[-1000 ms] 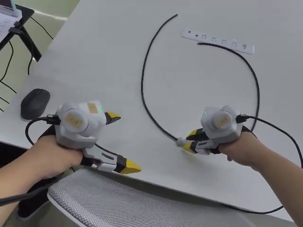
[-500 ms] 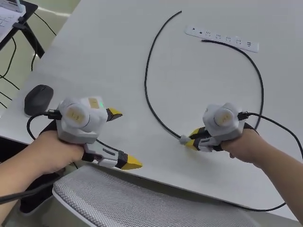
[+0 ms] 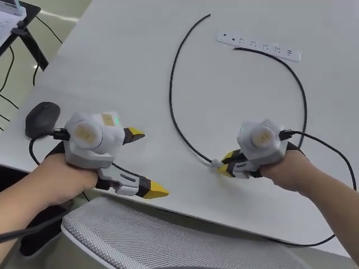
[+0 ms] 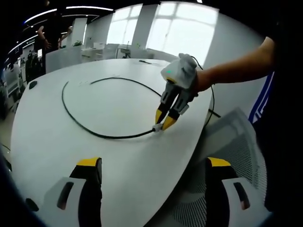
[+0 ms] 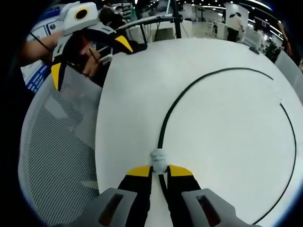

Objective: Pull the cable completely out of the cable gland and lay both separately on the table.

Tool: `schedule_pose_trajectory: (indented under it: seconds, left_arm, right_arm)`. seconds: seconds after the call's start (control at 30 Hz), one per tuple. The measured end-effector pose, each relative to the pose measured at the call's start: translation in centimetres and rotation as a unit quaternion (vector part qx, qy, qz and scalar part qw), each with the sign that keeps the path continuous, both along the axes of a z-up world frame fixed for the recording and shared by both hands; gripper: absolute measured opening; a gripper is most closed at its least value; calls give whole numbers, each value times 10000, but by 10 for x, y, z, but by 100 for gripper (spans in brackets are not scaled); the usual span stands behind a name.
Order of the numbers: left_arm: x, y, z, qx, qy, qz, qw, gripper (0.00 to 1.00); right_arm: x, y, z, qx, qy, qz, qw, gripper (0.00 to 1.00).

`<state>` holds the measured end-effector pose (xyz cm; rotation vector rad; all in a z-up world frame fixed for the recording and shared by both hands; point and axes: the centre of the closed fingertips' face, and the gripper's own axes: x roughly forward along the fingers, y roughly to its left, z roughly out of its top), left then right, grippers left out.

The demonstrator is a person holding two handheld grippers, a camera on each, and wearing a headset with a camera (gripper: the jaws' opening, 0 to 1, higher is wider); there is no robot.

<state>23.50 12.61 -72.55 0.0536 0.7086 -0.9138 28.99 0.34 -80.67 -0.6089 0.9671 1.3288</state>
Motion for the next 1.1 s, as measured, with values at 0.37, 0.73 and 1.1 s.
schedule_pose_trajectory:
  seconds: [0.37,0.73,1.1]
  left_arm:
    - [13,-17,20,-215,-158,-160,9995,89]
    - [23,-38,39,-328,-348,-448,9979,87]
    - [29,-60,52,-484,-439,-671,9956,85]
  right_arm:
    - [-2,4,35,112,-56,31,9999,6]
    - [-13,12,76,223,-173,216,9994,6]
    - [-18,13,109,376,-209,349,9985,6]
